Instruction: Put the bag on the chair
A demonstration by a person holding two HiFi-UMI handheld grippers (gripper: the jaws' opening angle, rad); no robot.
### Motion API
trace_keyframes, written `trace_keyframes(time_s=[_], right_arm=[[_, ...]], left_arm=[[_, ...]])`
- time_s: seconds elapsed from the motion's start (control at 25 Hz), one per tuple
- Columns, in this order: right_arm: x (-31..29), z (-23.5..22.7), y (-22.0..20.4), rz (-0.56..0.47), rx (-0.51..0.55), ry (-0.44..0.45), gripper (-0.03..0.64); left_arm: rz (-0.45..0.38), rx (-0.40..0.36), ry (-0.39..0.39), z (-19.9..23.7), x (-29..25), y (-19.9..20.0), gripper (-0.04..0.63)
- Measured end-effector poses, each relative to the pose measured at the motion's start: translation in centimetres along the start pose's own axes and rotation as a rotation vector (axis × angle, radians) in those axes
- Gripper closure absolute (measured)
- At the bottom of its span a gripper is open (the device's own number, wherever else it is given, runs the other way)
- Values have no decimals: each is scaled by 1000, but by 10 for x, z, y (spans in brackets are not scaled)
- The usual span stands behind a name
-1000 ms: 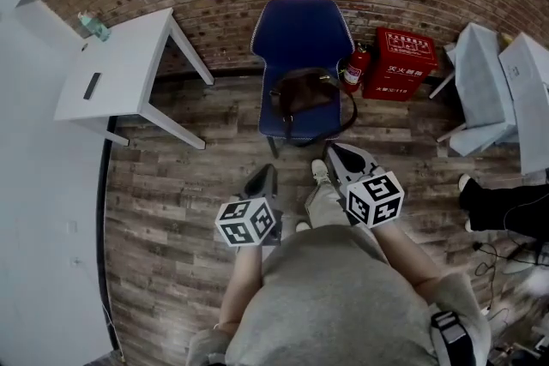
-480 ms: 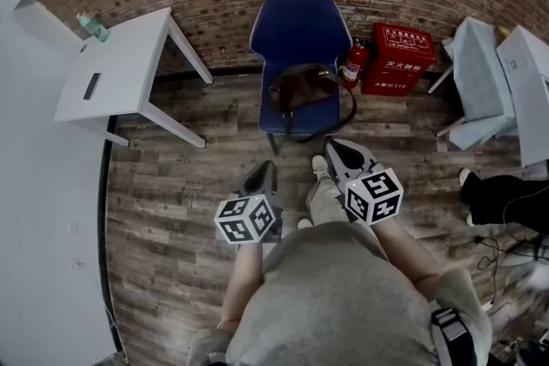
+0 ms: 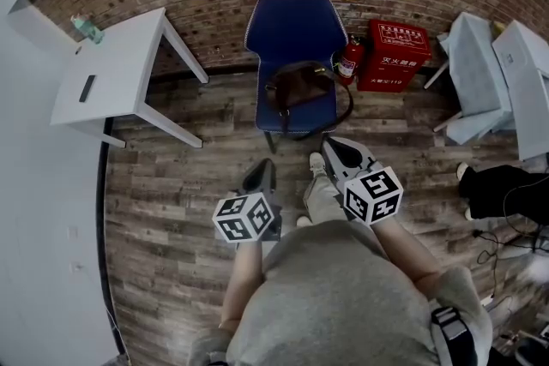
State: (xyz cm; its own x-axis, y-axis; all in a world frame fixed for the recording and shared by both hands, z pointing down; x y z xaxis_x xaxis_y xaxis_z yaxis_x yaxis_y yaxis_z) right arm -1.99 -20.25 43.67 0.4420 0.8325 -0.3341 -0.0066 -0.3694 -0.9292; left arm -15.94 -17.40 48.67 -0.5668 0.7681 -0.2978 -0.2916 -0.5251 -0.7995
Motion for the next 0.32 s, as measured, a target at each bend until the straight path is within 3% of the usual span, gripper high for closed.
trace_keyframes(time_s=[0.32], right_arm=[[-2, -1, 1, 8, 2, 0, 614]], left_arm=[[2, 1, -10, -1, -3, 4, 594]])
Point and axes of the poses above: the fingertips, and each gripper's own axes: x backward along the fingers, z to its left, y out of its top, the point moved 1 cm from there along x, backward along the fingers, and after that the axes turned 13 degrees about -y, right-handed, at the moved point
